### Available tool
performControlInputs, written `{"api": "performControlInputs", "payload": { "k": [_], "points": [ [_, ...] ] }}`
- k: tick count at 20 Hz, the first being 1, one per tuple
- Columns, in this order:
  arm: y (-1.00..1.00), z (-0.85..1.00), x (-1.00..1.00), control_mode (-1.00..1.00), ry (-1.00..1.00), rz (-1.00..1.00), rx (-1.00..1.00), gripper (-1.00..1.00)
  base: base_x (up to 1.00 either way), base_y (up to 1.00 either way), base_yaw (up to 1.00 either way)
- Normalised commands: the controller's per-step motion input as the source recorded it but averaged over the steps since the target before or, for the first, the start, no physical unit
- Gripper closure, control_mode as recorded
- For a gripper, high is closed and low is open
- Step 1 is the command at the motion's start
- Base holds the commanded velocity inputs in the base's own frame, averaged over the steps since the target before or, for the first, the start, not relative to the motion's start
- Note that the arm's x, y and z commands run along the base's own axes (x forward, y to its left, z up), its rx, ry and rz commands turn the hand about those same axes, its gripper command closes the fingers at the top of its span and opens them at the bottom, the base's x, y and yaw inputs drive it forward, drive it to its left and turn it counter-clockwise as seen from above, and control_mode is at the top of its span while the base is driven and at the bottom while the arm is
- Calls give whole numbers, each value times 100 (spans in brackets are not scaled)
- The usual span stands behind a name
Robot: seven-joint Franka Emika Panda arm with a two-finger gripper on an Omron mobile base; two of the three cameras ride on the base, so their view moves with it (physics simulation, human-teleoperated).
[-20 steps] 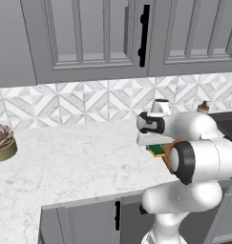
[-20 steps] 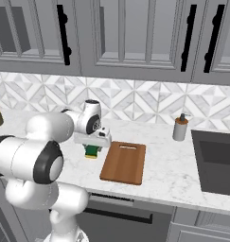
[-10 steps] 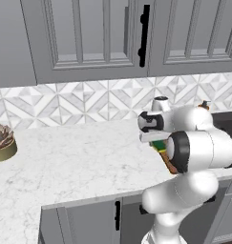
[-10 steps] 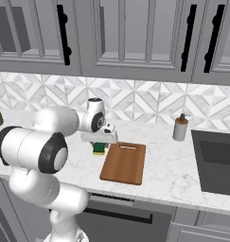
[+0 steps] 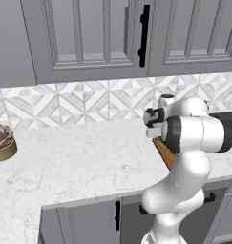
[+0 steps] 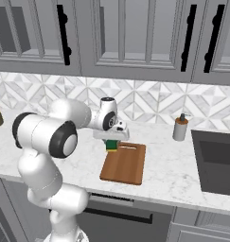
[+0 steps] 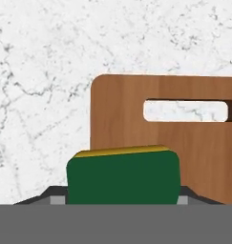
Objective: Pick up the sponge from the counter and clean the cutting board by briefly scrubbing or pressing down on the cutting board. Once finished, release the sponge.
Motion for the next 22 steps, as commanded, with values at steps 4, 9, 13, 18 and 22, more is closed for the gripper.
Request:
{"api": "performControlInputs", "payload": {
  "k": [4, 9, 13, 18, 22],
  "points": [
    [-25, -23, 38, -100, 0, 0, 0, 100, 0, 0, 0],
    [-10, -35, 14, -100, 0, 0, 2, 100, 0, 0, 0],
    [0, -27, -1, -100, 0, 0, 3, 100, 0, 0, 0],
    [0, -13, -14, -100, 0, 0, 0, 100, 0, 0, 0],
    [0, -9, -15, -100, 0, 0, 0, 100, 0, 0, 0]
  ]
}}
